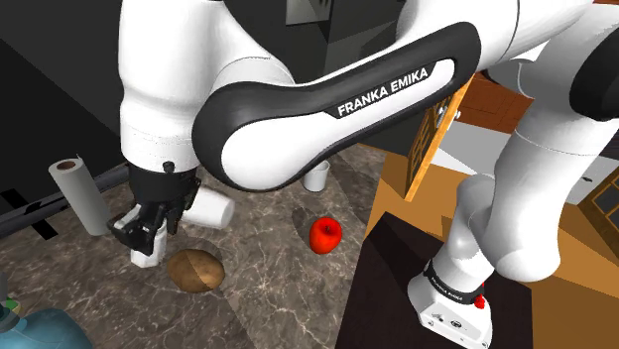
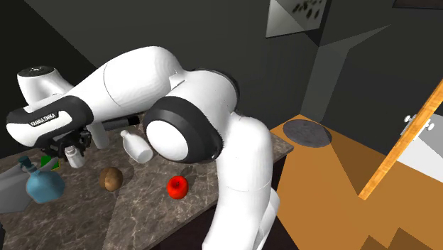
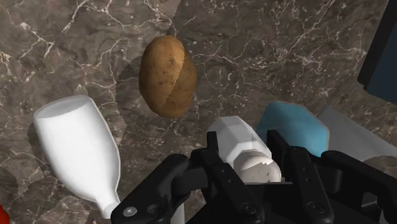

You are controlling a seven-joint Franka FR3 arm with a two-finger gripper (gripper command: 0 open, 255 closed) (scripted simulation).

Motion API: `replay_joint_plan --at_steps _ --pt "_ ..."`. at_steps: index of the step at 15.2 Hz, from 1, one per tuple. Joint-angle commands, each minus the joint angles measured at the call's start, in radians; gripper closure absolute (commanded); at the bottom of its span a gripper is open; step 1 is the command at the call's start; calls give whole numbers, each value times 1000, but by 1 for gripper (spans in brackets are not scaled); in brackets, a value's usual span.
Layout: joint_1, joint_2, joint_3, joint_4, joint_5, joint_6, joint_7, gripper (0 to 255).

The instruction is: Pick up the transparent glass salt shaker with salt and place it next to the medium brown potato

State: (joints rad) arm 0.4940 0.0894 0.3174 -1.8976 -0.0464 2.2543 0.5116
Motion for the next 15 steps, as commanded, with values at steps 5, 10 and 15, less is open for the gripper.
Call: replay_joint_plan --at_steps 5,10,15 --pt "90 174 30 221 -107 -63 153 255" --pt "122 236 28 252 -142 -38 195 255" --pt "123 254 23 210 -154 21 205 255"
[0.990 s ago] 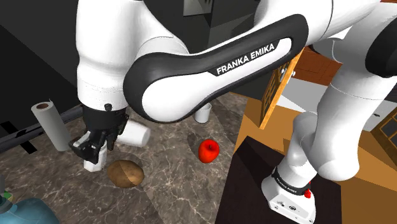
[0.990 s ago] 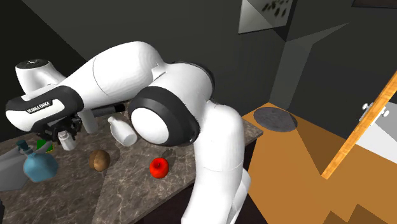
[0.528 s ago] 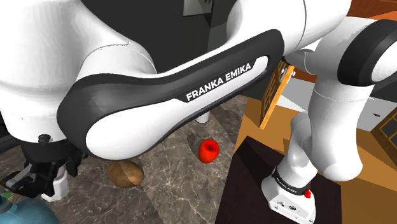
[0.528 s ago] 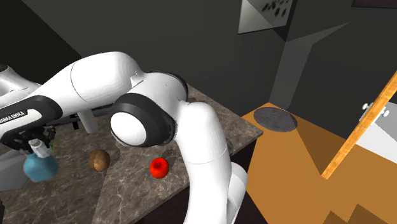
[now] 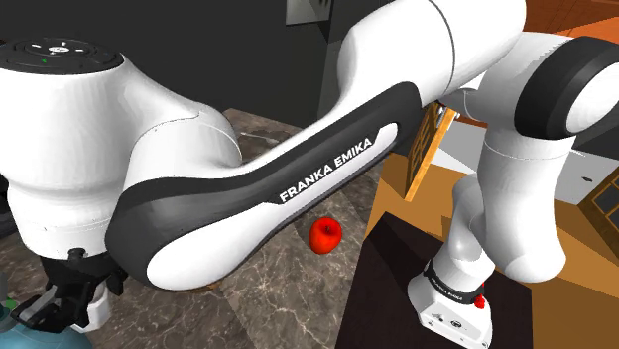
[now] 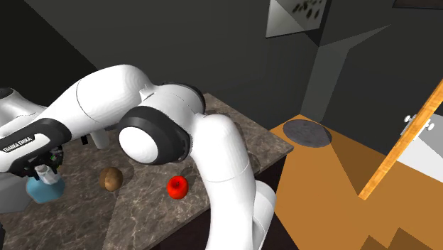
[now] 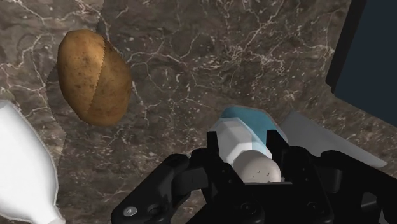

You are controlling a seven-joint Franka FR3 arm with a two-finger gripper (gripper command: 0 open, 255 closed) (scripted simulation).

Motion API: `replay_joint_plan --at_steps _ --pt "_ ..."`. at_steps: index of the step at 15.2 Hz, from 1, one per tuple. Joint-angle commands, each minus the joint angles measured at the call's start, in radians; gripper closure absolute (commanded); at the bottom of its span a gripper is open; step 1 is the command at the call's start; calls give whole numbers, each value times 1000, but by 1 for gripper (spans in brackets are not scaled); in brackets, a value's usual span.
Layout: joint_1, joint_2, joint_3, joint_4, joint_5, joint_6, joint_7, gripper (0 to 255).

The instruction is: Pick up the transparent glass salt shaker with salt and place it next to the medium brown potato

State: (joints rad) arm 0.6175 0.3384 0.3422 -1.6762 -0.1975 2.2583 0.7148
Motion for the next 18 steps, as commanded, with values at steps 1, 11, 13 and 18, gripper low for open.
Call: replay_joint_plan --at_steps 1,11,13,18 --pt "0 9 -3 -19 -6 29 4 255" --pt "9 61 -19 -83 -40 141 31 255" --pt "11 74 -23 -93 -48 162 37 255" --pt "19 108 -35 -113 -69 215 53 255"
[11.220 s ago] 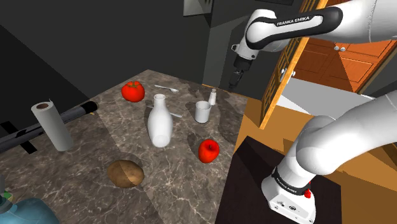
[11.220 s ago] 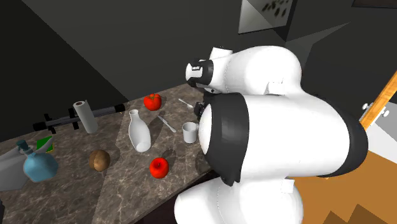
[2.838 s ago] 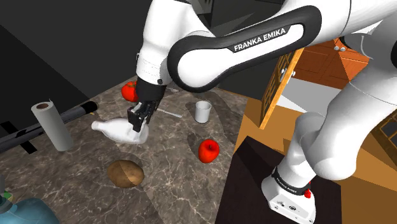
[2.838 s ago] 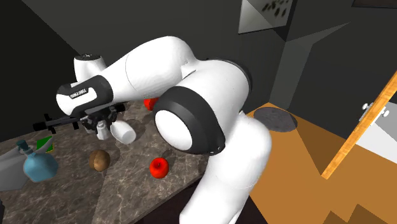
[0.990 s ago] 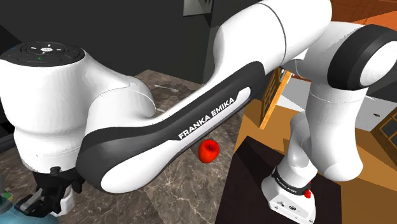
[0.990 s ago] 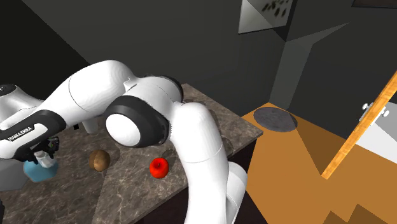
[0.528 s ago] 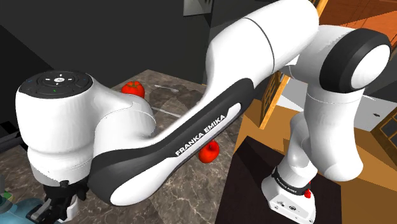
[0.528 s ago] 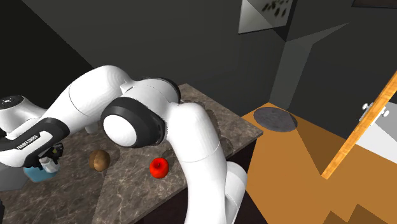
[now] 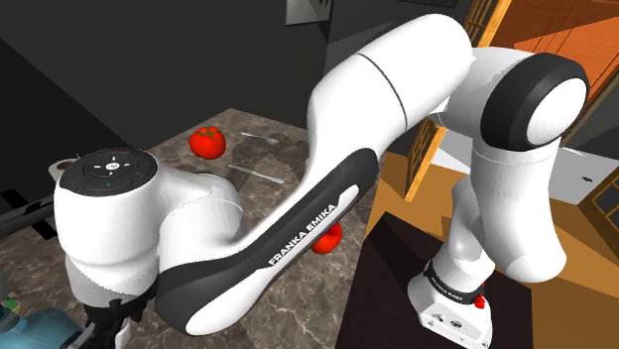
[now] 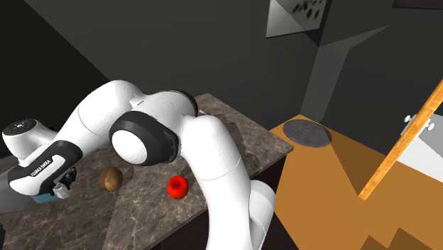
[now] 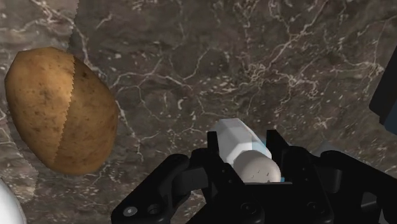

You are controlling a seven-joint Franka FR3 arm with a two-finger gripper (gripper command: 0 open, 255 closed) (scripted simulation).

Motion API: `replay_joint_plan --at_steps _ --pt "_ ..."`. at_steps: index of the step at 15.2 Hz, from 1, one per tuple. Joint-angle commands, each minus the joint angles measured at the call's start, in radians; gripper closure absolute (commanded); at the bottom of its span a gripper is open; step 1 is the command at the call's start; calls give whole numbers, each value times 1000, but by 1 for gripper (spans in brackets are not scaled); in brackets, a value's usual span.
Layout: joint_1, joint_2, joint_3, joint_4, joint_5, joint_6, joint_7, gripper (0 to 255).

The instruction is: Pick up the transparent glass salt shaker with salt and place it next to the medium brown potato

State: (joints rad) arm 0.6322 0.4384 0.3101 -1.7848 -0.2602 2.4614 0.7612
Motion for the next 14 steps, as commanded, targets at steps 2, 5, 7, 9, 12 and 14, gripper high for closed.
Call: replay_joint_plan --at_steps 2,5,7,9,12,14 --pt "8 22 -8 -11 -14 32 13 255" --pt "13 45 -17 -19 -27 62 24 255" --pt "14 47 -18 -19 -29 65 25 255" --pt "14 47 -18 -19 -29 65 25 255" --pt "14 47 -18 -19 -29 65 25 255" --pt "14 47 -18 -19 -29 65 25 0"
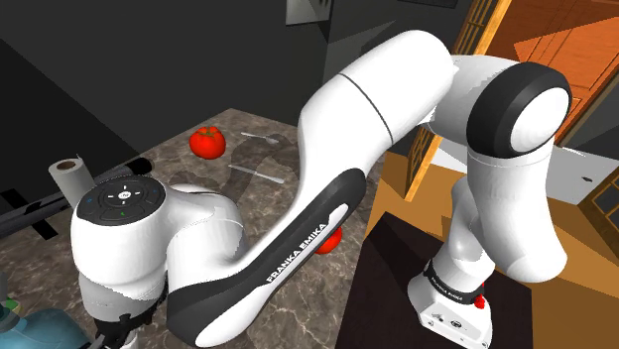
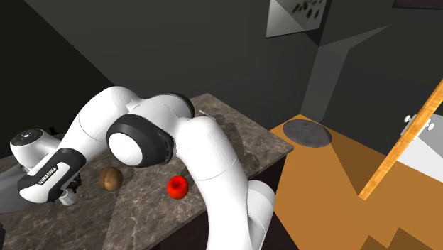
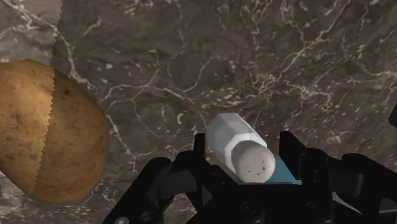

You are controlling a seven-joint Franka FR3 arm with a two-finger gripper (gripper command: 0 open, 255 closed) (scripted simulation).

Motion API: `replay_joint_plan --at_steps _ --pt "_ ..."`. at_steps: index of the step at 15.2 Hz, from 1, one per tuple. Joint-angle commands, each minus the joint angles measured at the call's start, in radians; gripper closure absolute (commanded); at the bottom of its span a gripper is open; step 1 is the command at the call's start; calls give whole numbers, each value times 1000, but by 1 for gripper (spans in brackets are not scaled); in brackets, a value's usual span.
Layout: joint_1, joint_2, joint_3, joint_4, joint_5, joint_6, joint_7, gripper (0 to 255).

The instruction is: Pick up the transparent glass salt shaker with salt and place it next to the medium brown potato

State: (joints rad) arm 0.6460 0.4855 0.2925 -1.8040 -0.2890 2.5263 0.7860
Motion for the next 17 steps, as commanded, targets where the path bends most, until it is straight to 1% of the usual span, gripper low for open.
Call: replay_joint_plan --at_steps 1,5,9,17 --pt "0 0 0 0 0 0 0 0" --pt "0 0 0 0 0 0 0 0" --pt "-24 -105 30 -29 46 -72 -29 0" --pt "-24 -105 30 -29 46 -72 -29 0"
